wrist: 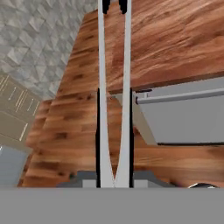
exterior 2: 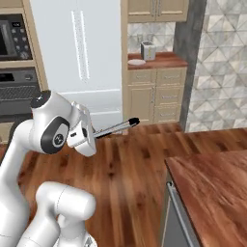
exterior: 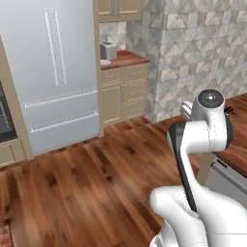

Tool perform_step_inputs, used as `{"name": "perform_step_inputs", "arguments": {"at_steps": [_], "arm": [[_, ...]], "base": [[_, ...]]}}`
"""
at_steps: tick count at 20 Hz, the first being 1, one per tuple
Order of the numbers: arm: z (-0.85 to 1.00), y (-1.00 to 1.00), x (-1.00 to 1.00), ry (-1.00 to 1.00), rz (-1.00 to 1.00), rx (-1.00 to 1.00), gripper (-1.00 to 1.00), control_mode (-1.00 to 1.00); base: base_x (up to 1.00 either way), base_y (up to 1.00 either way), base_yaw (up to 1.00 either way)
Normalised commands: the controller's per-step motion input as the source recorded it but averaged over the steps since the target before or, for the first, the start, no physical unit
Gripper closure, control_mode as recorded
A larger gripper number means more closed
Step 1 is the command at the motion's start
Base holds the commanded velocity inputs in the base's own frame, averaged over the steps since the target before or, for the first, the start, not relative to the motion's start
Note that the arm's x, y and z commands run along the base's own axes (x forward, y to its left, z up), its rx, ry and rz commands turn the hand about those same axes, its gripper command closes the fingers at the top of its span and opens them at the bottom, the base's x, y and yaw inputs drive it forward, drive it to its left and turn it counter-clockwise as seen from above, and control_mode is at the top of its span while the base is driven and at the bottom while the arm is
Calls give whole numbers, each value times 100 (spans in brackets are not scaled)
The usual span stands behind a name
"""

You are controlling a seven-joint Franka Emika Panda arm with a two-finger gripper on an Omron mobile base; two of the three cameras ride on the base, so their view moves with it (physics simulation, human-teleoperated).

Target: Pick up the tongs from the counter and place them near the plate next to the oven.

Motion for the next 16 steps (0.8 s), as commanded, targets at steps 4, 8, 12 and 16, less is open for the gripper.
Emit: {"name": "perform_step_inputs", "arguments": {"at_steps": [4, 8, 12, 16], "arm": [[0, 0, 0, 0, 0, 0, 100, 100], [0, 0, 0, 0, 0, 0, 100, 100], [0, 0, 0, 0, 0, 0, 100, 100], [0, 0, 0, 0, 0, 0, 100, 100]], "base": [[100, 38, -19], [100, 29, -15], [100, 23, -13], [100, 16, -10]]}}
